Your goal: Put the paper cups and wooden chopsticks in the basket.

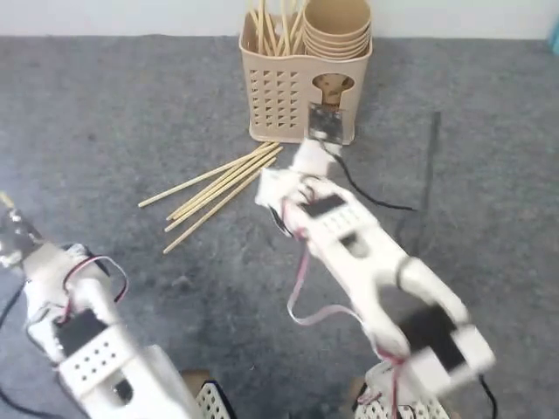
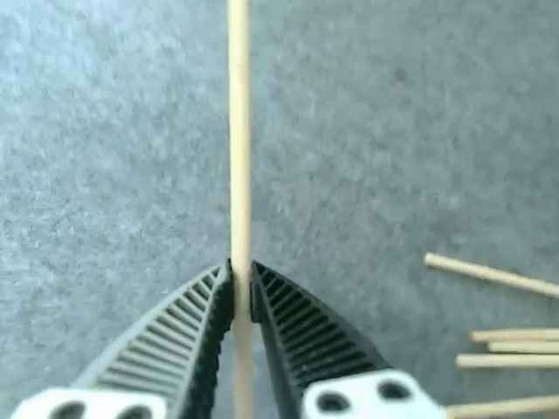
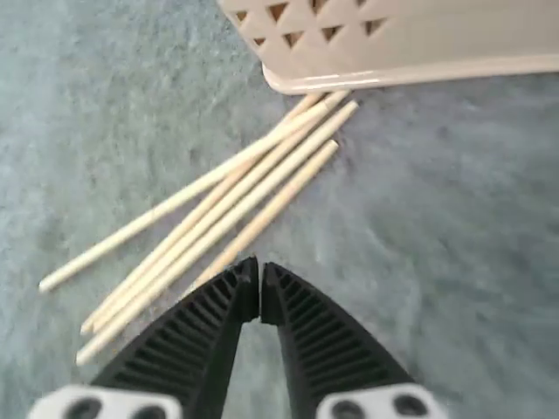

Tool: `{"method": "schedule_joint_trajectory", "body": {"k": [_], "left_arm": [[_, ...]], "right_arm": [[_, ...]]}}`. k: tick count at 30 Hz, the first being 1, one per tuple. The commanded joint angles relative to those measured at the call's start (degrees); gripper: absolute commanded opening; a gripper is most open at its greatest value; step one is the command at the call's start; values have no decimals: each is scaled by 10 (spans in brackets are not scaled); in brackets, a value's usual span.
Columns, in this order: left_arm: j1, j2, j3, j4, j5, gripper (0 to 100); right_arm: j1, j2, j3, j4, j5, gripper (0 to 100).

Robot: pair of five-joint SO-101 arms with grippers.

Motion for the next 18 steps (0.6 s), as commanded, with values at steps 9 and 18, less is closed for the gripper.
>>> {"method": "schedule_joint_trajectory", "body": {"k": [9, 18], "left_arm": [[8, -318, 138, -77, 94, 14], [20, -333, 133, -40, 91, 14]], "right_arm": [[-5, 250, -375, 179, -75, 97], [0, 330, -469, 229, -88, 97]]}}
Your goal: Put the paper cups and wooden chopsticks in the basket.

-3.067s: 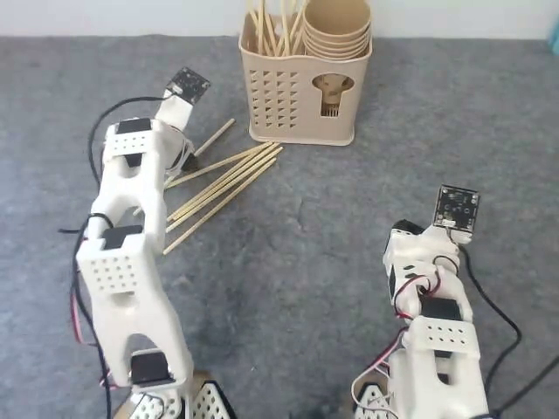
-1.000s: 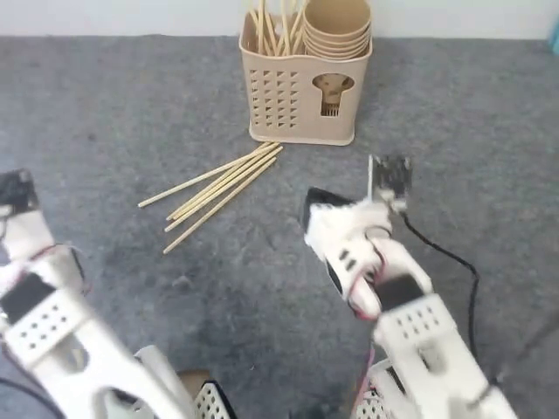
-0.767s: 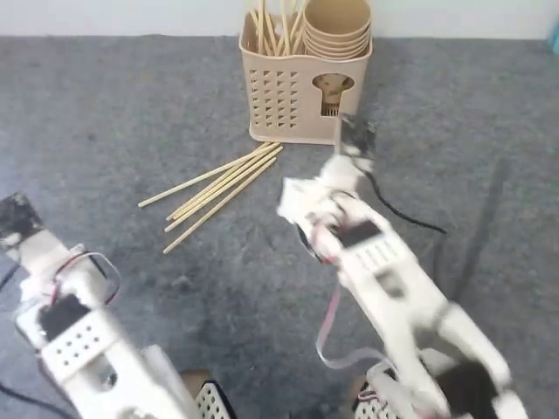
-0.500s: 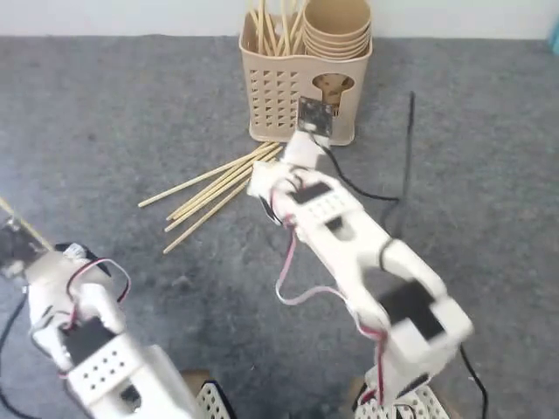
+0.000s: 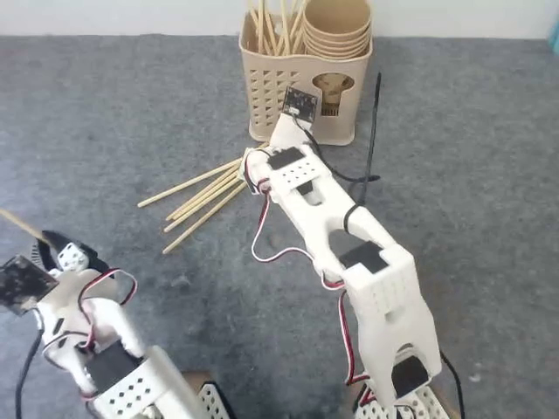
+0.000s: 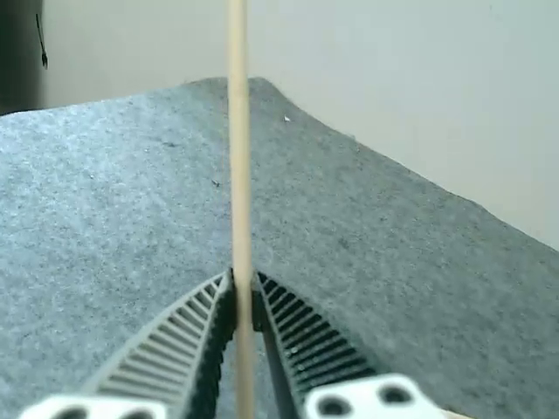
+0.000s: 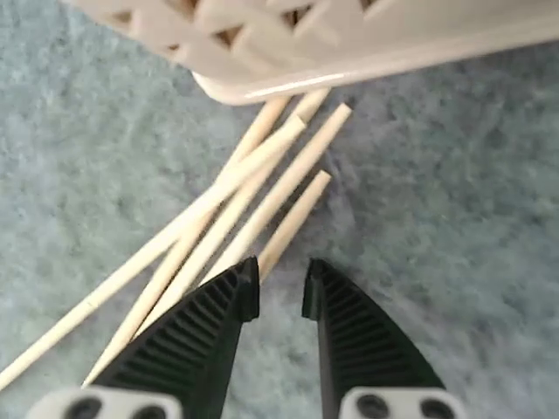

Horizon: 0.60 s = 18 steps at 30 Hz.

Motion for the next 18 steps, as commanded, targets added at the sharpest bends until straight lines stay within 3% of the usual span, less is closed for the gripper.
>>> {"method": "schedule_joint_trajectory", "body": {"k": [1, 11, 18], "left_arm": [[4, -4, -9, 4, 4, 14], [4, -4, -9, 5, 4, 14], [4, -4, -9, 5, 4, 14]], "right_arm": [[-1, 0, -51, 10, -7, 96], [0, 21, -62, 22, -7, 94], [-1, 101, -194, 175, -4, 93]]}}
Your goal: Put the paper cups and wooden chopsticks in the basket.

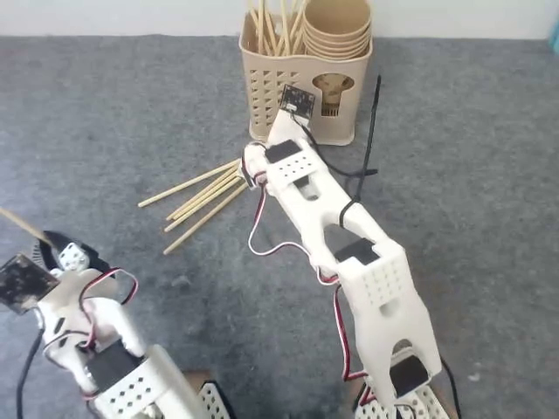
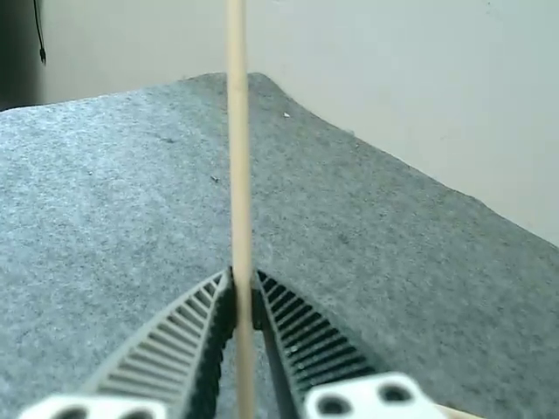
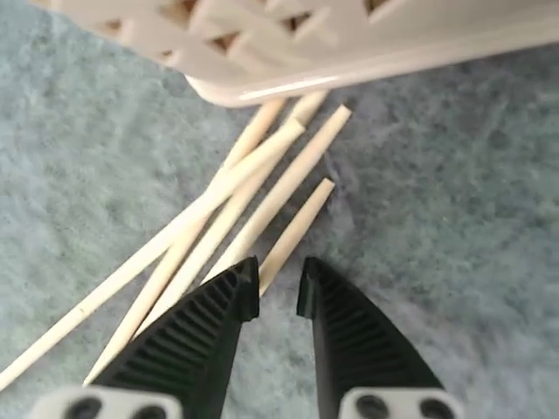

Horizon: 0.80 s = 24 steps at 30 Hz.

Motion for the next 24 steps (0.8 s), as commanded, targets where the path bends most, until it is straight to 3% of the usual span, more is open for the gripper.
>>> {"method": "schedule_joint_trajectory", "body": {"k": [1, 5, 14, 20, 24], "left_arm": [[4, -4, -9, 4, 4, 14], [4, -4, -7, 4, 4, 14], [4, -4, -7, 4, 4, 13], [4, -4, -7, 4, 4, 13], [4, -4, -7, 4, 4, 13]], "right_arm": [[-2, 47, -107, 96, -4, 91], [-7, 127, -247, 193, 4, 1], [-44, 240, -544, 436, 54, 8], [-29, 302, -687, 455, 48, 9], [-20, 315, -693, 416, -8, 9]]}}
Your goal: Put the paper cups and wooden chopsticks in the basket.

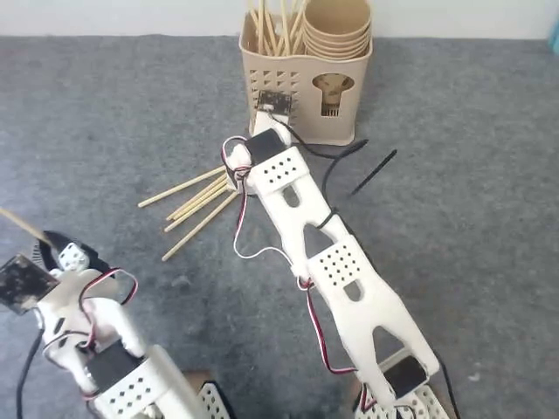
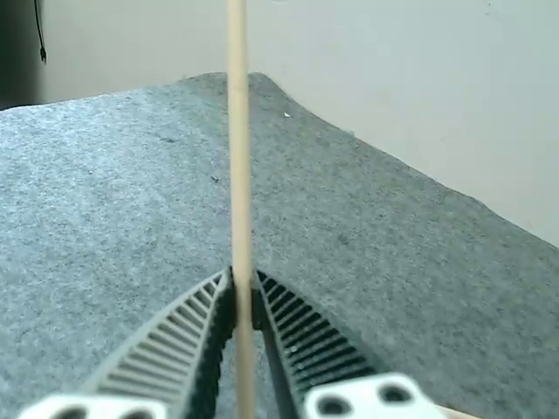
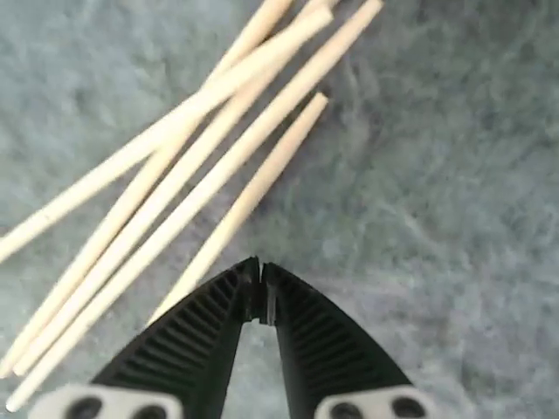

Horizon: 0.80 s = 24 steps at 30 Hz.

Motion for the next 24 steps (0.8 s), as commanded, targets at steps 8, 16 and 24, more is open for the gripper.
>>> {"method": "schedule_joint_trajectory", "body": {"k": [8, 16, 24], "left_arm": [[4, -4, -7, 4, 4, 13], [5, -4, -8, 4, 4, 13], [5, -4, -8, 4, 4, 13]], "right_arm": [[12, -12, -34, -38, -52, 76], [15, -8, -28, -89, -52, 109], [36, 15, 11, -139, -47, 108]]}}
